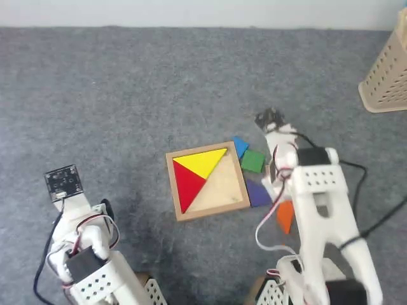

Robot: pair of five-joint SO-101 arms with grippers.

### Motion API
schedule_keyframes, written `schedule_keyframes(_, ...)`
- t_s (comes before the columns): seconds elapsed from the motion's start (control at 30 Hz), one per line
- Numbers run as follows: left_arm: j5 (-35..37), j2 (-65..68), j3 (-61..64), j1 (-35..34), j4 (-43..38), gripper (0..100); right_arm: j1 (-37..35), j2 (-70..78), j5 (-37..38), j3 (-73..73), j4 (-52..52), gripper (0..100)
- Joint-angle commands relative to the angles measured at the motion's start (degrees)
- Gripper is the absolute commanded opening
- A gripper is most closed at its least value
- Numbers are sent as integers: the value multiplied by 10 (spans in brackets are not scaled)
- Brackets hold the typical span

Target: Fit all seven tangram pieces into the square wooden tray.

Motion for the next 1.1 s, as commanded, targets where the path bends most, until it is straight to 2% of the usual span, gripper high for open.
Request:
schedule_keyframes(0.0, 5, -6, -11, 2, 2, 225, 8, -57, 16, 31, 18, 63)
schedule_keyframes(0.17, 5, -6, -11, 2, 2, 225, 15, -57, -4, 75, 18, 220)
schedule_keyframes(0.27, 5, -6, -11, 2, 2, 225, 15, -57, -48, 83, 3, 258)
schedule_keyframes(0.4, 5, -6, -11, 2, 2, 225, 15, -57, -102, 91, -21, 260)
schedule_keyframes(0.67, 5, -6, -11, 2, 2, 225, 16, -56, -172, 144, -134, 259)
schedule_keyframes(0.83, 5, -6, -11, 2, 2, 225, 14, 0, -162, 143, -150, 259)
schedule_keyframes(1.07, 5, -6, -11, 2, 2, 225, 31, 78, -185, 128, -182, 253)
